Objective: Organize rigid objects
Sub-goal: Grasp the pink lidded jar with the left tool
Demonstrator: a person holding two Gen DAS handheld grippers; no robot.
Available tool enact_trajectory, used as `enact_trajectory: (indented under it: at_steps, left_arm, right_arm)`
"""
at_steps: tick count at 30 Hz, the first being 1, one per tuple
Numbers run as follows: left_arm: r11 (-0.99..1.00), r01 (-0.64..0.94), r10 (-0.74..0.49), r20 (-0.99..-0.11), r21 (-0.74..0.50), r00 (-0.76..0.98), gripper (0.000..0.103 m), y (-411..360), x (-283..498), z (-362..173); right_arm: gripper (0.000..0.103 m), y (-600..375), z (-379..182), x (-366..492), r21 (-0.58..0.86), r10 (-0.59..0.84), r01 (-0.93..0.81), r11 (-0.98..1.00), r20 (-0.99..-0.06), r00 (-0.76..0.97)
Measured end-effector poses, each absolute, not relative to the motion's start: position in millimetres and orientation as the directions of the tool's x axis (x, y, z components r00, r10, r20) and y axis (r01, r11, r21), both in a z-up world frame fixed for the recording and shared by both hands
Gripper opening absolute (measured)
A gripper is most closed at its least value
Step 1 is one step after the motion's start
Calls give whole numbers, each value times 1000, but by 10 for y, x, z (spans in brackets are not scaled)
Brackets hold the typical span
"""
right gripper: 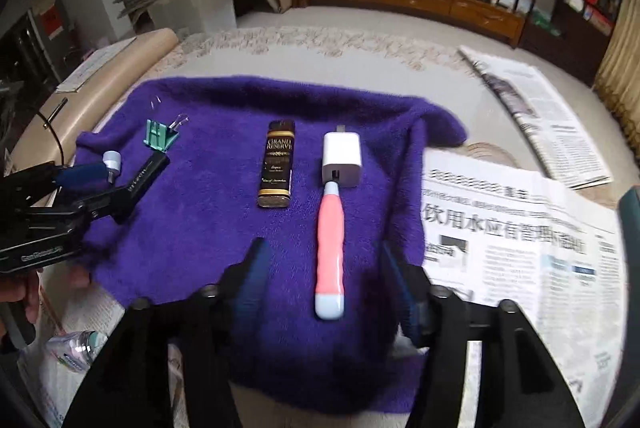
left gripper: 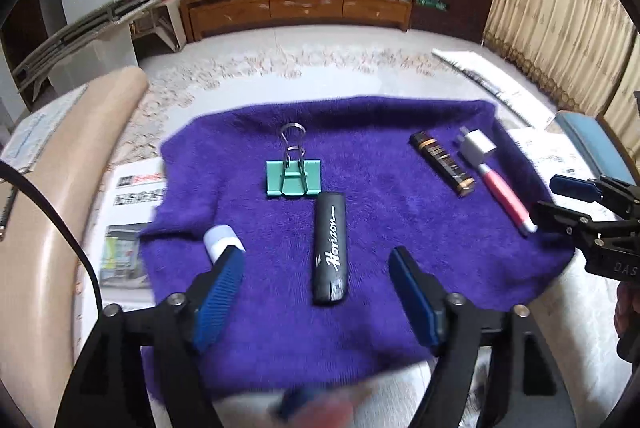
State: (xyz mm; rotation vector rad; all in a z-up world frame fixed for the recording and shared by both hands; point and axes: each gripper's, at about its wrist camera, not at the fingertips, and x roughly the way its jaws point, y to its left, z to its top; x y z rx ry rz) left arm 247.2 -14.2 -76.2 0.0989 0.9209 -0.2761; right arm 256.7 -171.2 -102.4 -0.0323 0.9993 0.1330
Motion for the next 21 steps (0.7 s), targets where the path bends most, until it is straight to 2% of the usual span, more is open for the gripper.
enact_trajectory:
  at_steps: [1, 3, 5, 8, 16, 21]
  left_arm:
    - [959, 281, -200, -786, -36, 584, 89, -112, 2400, -709]
    - [956, 290, -217, -767, -43, 604, 103, -42, 2226, -615]
    - [954, 297, -221, -761, -39, 610, 103, 36, 2046, -560]
    - [956, 294, -199, -773, -16, 602, 103, 156, 1867, -576]
    - [969, 240, -187, -816, -61, 547, 103, 370, 1648, -931]
    - [949, 304, -248, -804, -89, 540, 102, 343, 1609, -1108]
  right_arm:
    - [65, -1707, -969, 2506, 48, 110, -128, 991, -833, 542]
    - [86, -1714, -863, 2375, 70, 125, -119, 990, -820, 559]
    - [103, -1710, -765, 2202, 79, 128, -109, 991, -804, 580]
    - [103, -1699, -670, 1928, 80, 122, -96, 992, -792, 598]
    - [103, -1719, -779, 1326, 179, 189, -74, 981, -796, 575]
    - [103, -1707, -835, 1165, 191, 196, -69, 979, -802, 565]
